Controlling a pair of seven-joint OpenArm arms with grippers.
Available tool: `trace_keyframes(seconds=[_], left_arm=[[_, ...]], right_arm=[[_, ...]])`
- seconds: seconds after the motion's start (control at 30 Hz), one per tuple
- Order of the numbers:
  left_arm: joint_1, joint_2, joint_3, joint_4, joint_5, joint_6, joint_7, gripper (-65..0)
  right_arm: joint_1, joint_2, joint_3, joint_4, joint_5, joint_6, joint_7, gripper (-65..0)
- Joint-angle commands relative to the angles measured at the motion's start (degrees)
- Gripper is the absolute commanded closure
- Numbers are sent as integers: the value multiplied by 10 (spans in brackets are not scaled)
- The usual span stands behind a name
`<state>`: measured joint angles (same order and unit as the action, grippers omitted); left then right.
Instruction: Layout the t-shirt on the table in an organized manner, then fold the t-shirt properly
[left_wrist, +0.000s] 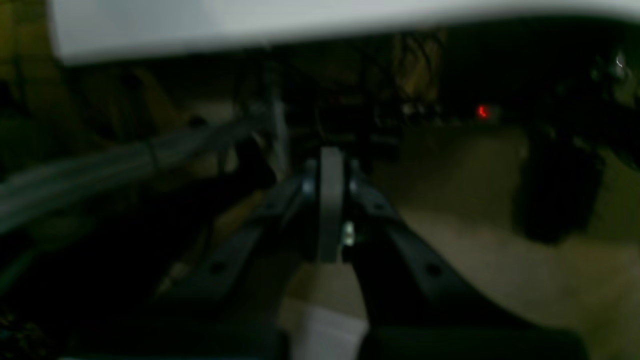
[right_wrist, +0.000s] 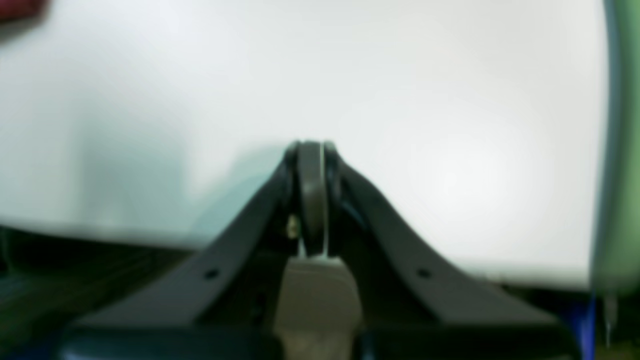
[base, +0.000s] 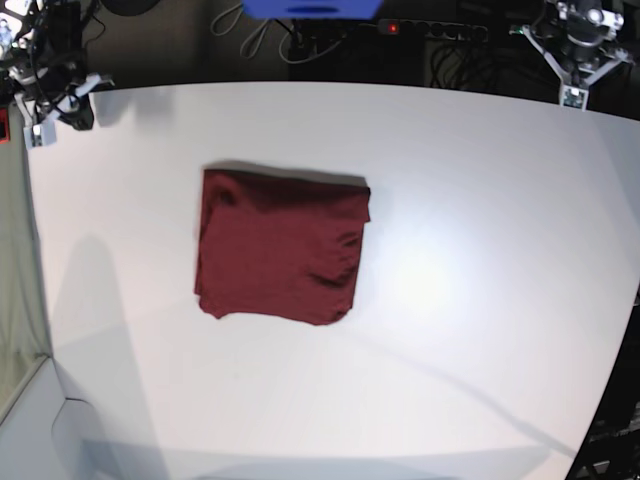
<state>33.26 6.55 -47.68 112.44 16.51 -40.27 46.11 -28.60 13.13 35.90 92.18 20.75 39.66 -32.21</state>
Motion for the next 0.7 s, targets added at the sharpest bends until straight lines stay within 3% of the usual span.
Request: trace_keyframes(seconds=[0.0, 0.17, 0.33, 0.53, 0.67], left_arm=[[13, 5, -3, 11, -2, 3, -3, -2], [50, 25, 3, -25, -3, 3, -17, -2], [52, 19, 3, -166, -3, 3, -129, -2], [-26, -72, 31, -496, -3, 3, -250, -2], [-107, -137, 38, -778, -3, 3, -376, -2]], right_arm=[[-9, 10, 9, 8, 9, 3, 16, 0], [-57, -9, 8, 7, 8, 3, 16, 0], [-83, -48, 5, -26, 8, 3, 21, 0], [-63, -52, -36, -207, 3, 3, 57, 0], [-40, -52, -85, -349, -66, 3, 200, 0]])
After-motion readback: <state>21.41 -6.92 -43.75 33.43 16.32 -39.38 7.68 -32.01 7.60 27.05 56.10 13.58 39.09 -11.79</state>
